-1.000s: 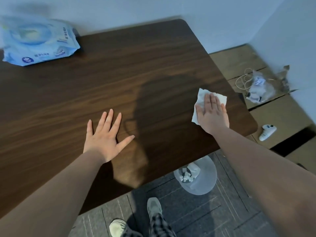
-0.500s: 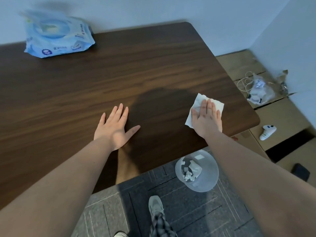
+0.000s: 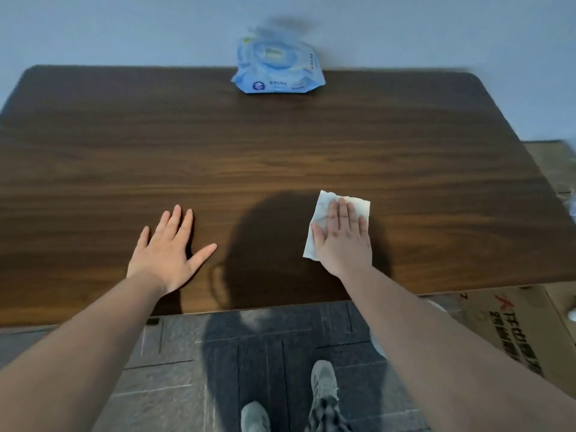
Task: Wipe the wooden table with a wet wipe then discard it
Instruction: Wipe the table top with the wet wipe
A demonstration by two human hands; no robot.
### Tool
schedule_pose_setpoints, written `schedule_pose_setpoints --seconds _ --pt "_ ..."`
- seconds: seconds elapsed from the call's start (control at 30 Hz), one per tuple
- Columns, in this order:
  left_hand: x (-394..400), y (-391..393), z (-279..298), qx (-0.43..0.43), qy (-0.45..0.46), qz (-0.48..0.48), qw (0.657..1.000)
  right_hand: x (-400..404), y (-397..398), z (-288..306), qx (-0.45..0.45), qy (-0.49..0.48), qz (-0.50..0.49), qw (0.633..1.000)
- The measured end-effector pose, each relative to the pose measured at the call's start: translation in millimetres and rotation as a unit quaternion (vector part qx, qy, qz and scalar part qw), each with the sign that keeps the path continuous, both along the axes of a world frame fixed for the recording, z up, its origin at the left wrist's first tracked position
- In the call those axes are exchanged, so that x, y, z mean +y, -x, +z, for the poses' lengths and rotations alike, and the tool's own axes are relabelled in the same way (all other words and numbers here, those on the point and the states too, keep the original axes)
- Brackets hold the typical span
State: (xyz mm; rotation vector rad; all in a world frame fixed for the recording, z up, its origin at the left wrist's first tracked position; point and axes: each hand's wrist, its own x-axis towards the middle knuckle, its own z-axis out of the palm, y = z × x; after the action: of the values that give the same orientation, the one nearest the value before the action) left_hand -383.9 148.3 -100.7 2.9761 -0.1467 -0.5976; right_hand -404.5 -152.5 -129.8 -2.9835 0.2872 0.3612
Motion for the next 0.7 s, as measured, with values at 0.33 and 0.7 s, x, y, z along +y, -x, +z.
schedule_pose_setpoints --seconds 0.33,0.7 --pt "190.5 56.0 4.0 0.045 -0.062 0.161 0.984 225.7 -15.4 2.0 0.009 -0.044 0.190 0.981" --pt "209.3 59.7 -15.1 0.013 -0.023 0.176 0.984 372.2 -29.1 0.7 0.010 -0.056 0.319 0.946"
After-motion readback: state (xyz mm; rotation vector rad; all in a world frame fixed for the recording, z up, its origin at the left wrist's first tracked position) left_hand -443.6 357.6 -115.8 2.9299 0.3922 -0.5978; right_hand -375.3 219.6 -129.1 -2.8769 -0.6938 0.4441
